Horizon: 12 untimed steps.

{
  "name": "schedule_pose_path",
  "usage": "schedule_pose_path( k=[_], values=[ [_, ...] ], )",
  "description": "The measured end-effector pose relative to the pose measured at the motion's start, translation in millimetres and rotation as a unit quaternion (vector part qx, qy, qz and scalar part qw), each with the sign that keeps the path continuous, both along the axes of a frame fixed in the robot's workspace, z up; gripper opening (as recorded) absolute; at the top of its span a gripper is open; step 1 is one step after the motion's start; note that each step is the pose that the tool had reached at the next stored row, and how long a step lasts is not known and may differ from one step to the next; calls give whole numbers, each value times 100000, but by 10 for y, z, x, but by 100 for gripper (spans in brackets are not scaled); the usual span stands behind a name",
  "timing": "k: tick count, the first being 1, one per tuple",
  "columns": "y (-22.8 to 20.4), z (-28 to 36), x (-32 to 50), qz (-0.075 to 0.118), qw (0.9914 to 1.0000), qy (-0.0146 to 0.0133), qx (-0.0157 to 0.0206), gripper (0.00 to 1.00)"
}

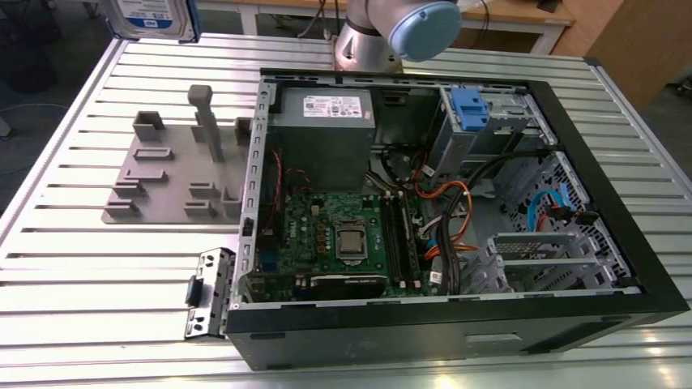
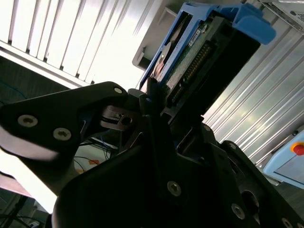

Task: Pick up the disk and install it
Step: 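Pick up the disk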

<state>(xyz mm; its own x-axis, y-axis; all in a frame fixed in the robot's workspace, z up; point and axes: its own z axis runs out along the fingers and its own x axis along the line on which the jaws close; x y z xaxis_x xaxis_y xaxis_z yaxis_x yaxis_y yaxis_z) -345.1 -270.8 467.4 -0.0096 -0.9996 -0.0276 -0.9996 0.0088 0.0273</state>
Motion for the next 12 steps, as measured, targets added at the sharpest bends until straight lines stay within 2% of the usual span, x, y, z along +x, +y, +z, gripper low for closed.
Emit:
schedule_pose_path(
  k=[12],
  values=[
    [0, 0, 192, 0, 100000, 6, -2, 36]
  ],
)
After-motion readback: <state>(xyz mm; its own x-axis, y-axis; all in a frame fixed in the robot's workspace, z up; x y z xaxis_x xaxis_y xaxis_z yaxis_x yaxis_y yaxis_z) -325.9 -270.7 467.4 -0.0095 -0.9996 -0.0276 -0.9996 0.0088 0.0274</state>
